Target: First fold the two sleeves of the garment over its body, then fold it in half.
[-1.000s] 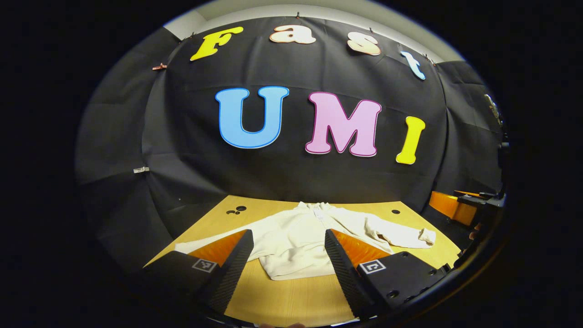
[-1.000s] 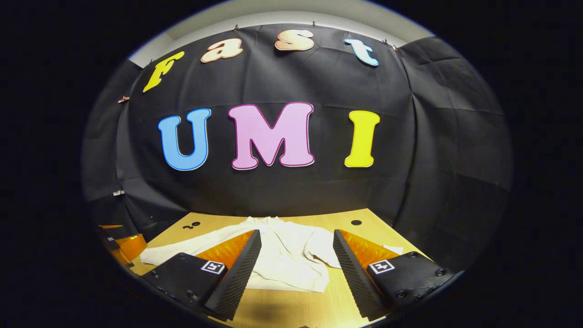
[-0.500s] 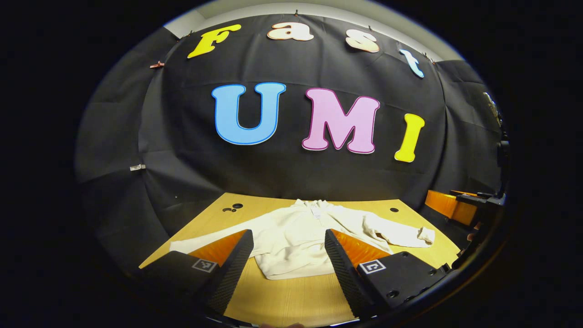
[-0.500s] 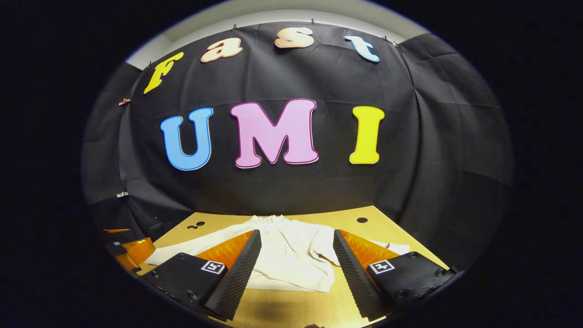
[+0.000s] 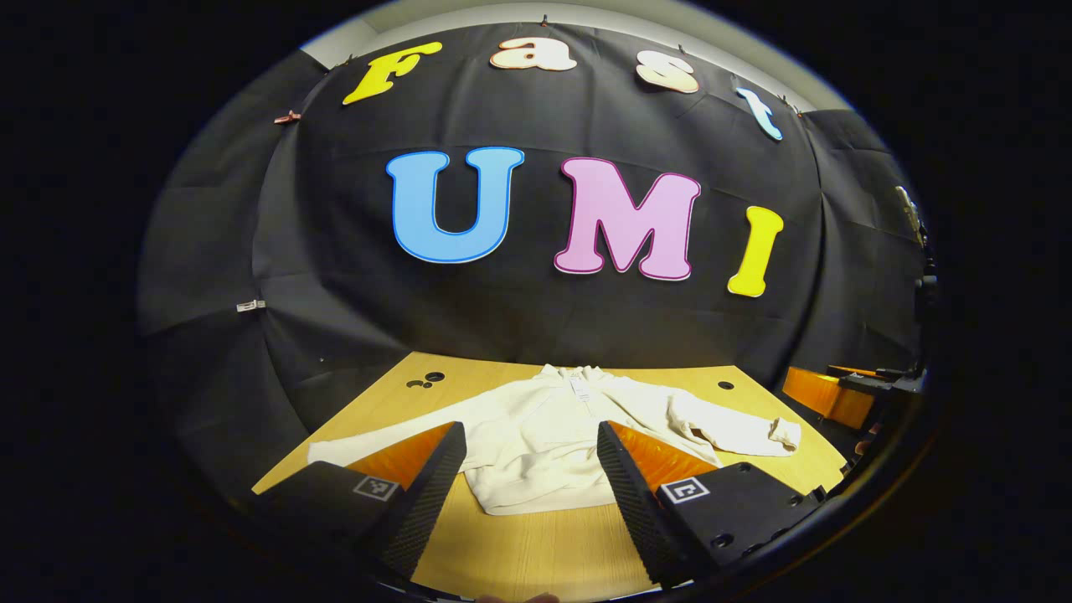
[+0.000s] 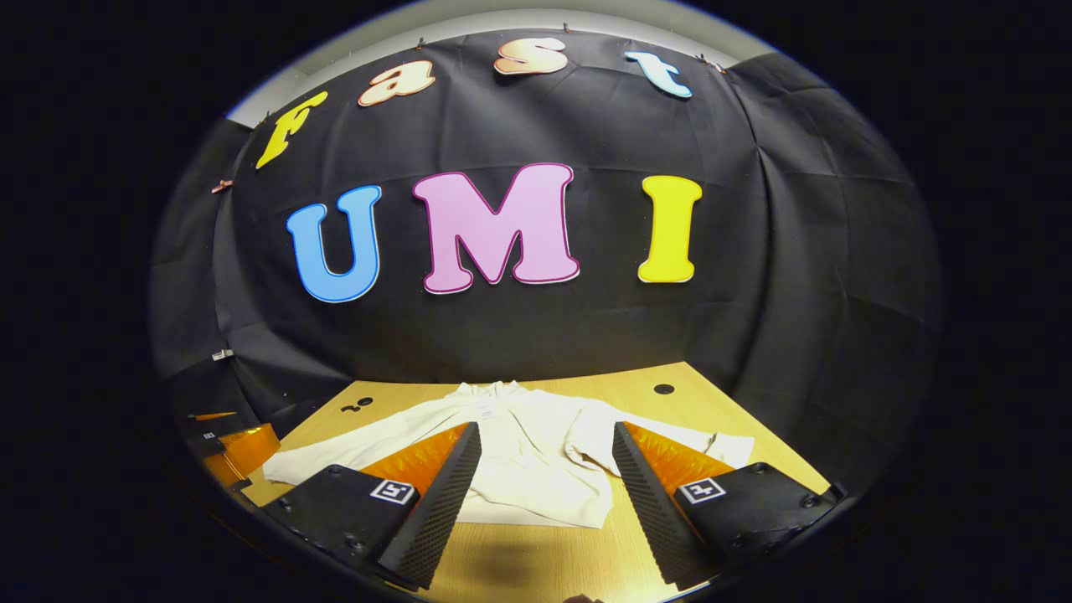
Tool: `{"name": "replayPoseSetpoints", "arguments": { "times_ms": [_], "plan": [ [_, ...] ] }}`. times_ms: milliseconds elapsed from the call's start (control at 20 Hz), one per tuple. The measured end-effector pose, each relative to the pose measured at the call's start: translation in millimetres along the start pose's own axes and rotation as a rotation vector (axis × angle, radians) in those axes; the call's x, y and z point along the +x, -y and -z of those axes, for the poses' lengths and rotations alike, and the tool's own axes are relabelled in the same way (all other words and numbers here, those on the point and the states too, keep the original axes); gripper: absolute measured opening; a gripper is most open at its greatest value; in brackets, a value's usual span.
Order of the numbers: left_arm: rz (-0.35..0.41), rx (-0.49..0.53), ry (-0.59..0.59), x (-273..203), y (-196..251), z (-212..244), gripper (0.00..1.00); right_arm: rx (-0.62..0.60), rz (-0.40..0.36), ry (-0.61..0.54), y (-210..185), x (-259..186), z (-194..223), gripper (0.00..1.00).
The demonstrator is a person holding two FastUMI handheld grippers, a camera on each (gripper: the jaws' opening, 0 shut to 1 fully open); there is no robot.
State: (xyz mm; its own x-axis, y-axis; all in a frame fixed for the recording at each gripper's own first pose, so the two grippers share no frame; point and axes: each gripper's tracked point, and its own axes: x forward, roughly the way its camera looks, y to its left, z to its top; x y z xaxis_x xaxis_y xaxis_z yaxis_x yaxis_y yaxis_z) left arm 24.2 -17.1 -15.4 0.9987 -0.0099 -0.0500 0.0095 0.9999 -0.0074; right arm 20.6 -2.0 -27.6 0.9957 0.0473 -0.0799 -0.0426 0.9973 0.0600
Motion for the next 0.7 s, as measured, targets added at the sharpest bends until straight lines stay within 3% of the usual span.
{"name": "replayPoseSetpoints", "arguments": {
  "times_ms": [250,700],
  "plan": [
    [-0.013,0.003,-0.008,5.4,-0.7,2.7,0.98,0.0,0.008,-0.02,4.7,4.0,5.8,0.97],
    [-0.024,0.03,-0.033,15.3,0.9,9.7,0.97,0.043,0.134,-0.104,83.3,56.6,25.9,0.96]
  ]
}}
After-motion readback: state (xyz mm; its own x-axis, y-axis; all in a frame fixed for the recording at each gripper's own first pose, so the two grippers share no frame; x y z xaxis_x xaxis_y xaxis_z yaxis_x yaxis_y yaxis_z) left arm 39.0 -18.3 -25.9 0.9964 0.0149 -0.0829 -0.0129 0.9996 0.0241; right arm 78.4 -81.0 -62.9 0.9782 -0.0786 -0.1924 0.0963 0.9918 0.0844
